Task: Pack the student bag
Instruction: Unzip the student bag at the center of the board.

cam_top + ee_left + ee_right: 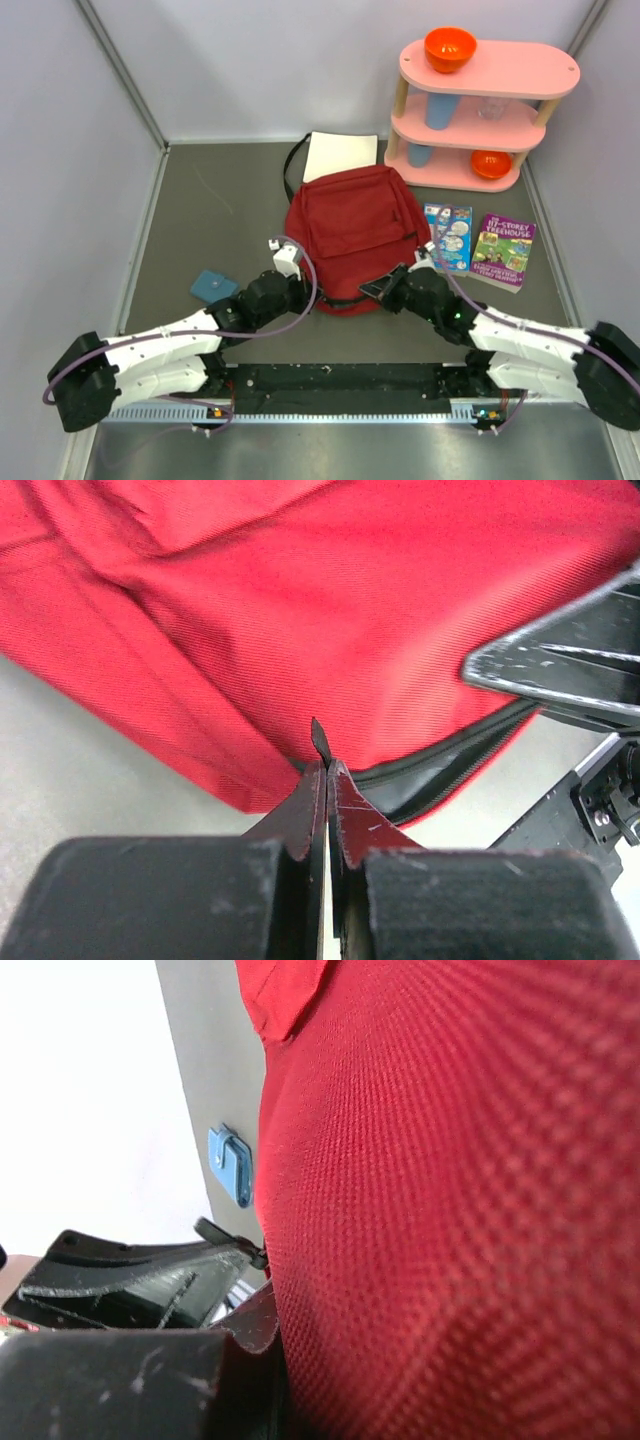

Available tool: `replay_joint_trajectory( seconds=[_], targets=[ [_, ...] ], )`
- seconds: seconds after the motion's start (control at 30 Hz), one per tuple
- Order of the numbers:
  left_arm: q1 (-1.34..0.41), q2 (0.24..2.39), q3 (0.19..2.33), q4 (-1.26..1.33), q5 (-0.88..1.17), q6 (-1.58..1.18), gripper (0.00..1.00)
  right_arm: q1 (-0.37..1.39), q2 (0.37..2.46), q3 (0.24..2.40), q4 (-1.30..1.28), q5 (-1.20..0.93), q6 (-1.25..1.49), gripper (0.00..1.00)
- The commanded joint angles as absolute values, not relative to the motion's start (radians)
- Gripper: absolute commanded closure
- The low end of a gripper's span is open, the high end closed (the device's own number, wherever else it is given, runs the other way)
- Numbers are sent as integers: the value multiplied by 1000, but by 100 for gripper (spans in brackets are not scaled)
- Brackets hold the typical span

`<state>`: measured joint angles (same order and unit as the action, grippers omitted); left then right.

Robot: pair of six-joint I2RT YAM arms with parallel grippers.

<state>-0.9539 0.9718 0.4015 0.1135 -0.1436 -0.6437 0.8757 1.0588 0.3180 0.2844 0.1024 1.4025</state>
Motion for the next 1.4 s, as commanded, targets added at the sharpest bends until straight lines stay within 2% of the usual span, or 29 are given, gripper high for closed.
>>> replay_joint_trajectory(
  seconds=[0.0, 0.2, 0.3, 0.6, 0.83, 0.97, 1.07, 1.1, 1.2, 1.3, 1.37],
  targets=[
    [-959, 911, 385, 57, -267, -655, 100, 838, 841, 288, 126, 218, 1312, 100],
    [-922, 949, 362, 69, -489, -614, 100, 626, 599, 235, -113, 114, 1135, 100],
    [-847, 1023, 368, 147, -419, -597, 100, 604, 575, 216, -127, 75, 1121, 100],
    [-801, 1347, 399, 330, -360, -626, 100, 603, 540, 164, -109, 6, 1137, 100],
    [-787, 1408, 431, 269, -376, -661, 100, 603, 518, 156, -109, 3, 1123, 100],
    [-764, 1405, 527, 134, -355, -617, 100, 603, 528, 160, -91, -29, 1095, 100],
    [-767, 1316, 516, 152, -223, -581, 84, 603, 564, 196, -74, -41, 1029, 100],
    [-767, 1286, 502, 166, -197, -574, 65, 603, 601, 204, -63, -46, 1005, 100],
    [-767, 1163, 476, 132, -201, -566, 34, 603, 704, 229, 21, -95, 970, 100],
    [-765, 1053, 476, 29, -248, -557, 23, 603, 788, 261, 106, -175, 930, 100],
    [-765, 970, 468, -47, -267, -555, 18, 603, 868, 296, 139, -234, 898, 100]
  ],
)
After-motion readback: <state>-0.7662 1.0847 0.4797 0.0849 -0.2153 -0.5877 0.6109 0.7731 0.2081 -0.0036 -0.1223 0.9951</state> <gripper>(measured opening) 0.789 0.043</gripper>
